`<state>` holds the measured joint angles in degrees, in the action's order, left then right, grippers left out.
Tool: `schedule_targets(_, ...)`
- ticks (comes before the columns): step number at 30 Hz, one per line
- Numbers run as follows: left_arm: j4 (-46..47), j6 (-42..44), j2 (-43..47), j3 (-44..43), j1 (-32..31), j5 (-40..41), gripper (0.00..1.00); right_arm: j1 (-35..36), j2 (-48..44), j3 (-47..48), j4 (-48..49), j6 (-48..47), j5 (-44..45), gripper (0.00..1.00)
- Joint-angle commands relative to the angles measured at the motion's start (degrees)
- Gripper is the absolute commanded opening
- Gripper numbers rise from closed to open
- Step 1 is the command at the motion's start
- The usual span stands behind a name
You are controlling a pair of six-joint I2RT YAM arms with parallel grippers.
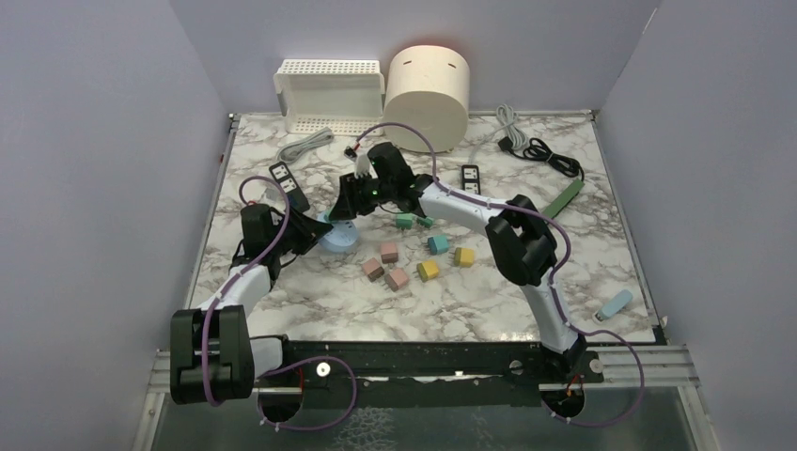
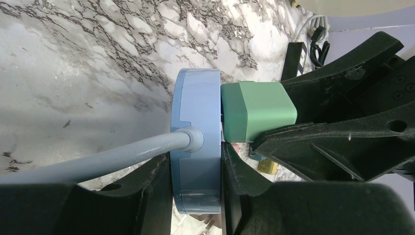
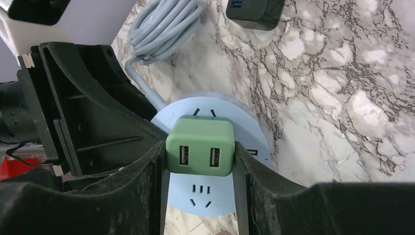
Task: Pull the plug off the socket
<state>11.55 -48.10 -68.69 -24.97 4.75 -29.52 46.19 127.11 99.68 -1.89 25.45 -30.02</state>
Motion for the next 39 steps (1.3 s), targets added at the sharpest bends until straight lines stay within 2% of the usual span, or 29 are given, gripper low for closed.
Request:
schedule_targets(1,4.37,0.67,0.71,-0.06,0.07,-1.27,0.0,1.88,-2.91,4.45,-3.21,-1.49,1.66,0.01)
schedule_targets(6,2.72,0.95,0.18,-0.26,0.07,0.0,0.0,6.43,-1.03,15.01,-19.96,-10.17,27.79,0.01)
schedule_targets(8,1.7,1.12,0.3,-0.46,0.05,1.15,0.0,8.19,0.04,18.48,-23.75,-12.67,33.53,0.01)
schedule_targets(10,1.22,1.33,0.48,-0.6,0.07,1.72,0.0,8.92,-0.06,19.24,-24.68,-13.41,34.27,0.01)
schedule_targets(13,0.6,1.68,0.57,-0.85,0.08,2.07,0.0,8.7,-2.07,15.4,-20.99,-12.04,27.82,0.01)
schedule_targets(16,0.28,1.84,0.53,-1.18,0.08,2.11,0.0,6.11,-4.21,9.32,-13.37,-7.74,10.3,0.01)
schedule_targets(19,-0.28,2.02,0.64,-1.7,0.0,2.17,0.0,1.62,-5.34,1.56,-1.34,2.38,-9.48,0.01)
schedule_targets(20,-0.53,2.1,0.73,-1.87,0.07,2.28,0.0,-0.01,-5.39,-0.51,3.27,5.98,-14.16,0.01)
schedule_targets(22,-0.82,2.19,0.96,-2.09,0.0,2.45,0.0,-2.13,-5.17,-2.2,8.54,10.28,-18.14,0.01)
schedule_targets(24,-1.11,2.28,1.09,-2.33,0.06,2.61,0.0,-2.31,-5.2,0.45,2.39,6.07,-14.82,0.01)
schedule_targets(26,-1.45,2.58,0.97,-2.61,0.02,2.75,0.0,-1.09,-5.04,5.75,-8.31,-0.87,-6.1,0.01)
schedule_targets(29,-1.91,2.85,0.6,-2.71,0.01,3.09,0.0,3.62,-3.95,14.89,-22.9,-11.52,17.97,0.01)
schedule_targets(30,-2.06,2.91,0.39,-2.71,0.05,3.24,0.0,5.25,-3.77,16.64,-25.17,-13.61,25.49,0.01)
schedule_targets(32,-2.23,3.0,0.12,-2.69,0.07,3.49,0.0,7.45,-4.21,16.71,-26.02,-16.13,34.26,0.01)
schedule_targets(35,-2.32,2.92,-0.04,-2.62,0.06,3.81,0.0,7.82,-6.16,12.79,-23.43,-15.53,35.64,0.01)
schedule_targets(36,-2.39,2.92,-0.04,-2.67,0.03,3.97,0.0,7.48,-7.04,11.05,-21.74,-15.09,33.47,0.01)
schedule_targets(39,-2.91,2.92,-0.2,-3.02,0.08,4.58,0.0,3.26,-8.99,6.73,-18.06,-10.14,19.21,0.01)
